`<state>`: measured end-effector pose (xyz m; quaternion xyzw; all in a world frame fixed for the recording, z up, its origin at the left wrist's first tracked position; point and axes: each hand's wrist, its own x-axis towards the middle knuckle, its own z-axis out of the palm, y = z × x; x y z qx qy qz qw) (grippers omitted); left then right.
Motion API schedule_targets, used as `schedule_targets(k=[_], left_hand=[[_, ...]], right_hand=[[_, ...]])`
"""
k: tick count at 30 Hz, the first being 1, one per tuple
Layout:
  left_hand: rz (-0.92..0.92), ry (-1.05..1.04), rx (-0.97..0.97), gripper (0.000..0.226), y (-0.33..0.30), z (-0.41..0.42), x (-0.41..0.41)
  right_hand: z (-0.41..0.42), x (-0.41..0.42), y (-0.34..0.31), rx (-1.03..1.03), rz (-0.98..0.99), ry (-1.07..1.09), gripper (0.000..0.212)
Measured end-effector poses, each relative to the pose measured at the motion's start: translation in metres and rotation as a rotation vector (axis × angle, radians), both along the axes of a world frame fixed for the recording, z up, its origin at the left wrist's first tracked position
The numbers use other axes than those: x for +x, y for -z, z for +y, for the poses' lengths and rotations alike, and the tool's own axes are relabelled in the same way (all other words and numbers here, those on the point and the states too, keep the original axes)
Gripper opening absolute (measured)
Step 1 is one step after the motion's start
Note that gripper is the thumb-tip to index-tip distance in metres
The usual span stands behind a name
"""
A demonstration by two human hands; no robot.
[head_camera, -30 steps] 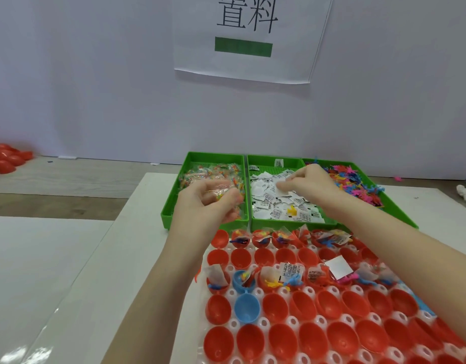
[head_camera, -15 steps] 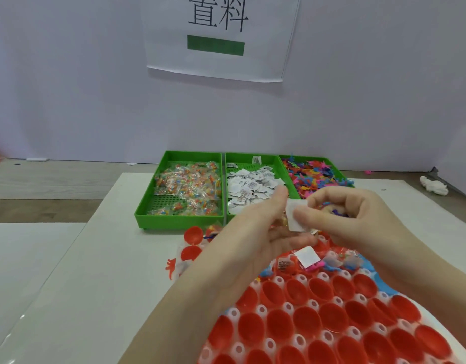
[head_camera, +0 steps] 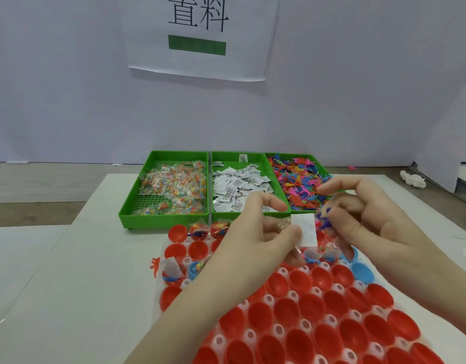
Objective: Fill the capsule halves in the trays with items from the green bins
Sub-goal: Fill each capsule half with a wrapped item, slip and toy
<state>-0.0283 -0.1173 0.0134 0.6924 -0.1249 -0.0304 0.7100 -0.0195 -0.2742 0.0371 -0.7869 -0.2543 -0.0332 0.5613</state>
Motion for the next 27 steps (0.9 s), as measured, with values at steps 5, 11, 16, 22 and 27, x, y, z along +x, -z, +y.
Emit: schedule_targets(k=[5,11,16,22,27], left_hand=[[-0.099,0.092,0.088,0.026,-0.004,0.004,-0.004],[-0.144,0.177,0.100,0.029,-0.004,0.007,-0.004],[-0.139,0.207,0.093,0.030,-0.002,0.009,-0.002],[-0.137,0.220,0.125,0.031,-0.005,0.000,-0.004],[-0.134,0.202,0.159,0.033,-0.030,-0.022,0.011]], right_hand=[[-0.003,-0.005,-0.013,-0.149,-0.112,0.002,0.025],[0.000,-0.007,-0.016,-0.170,-0.167,0.007,0.022],[-0.002,-0.009,-0.009,-0.142,-0.156,0.005,0.025],[-0.004,-0.009,-0.013,-0.204,-0.148,0.054,0.025],[-0.021,0.004,-0.027,-0.312,-0.218,0.142,0.034]])
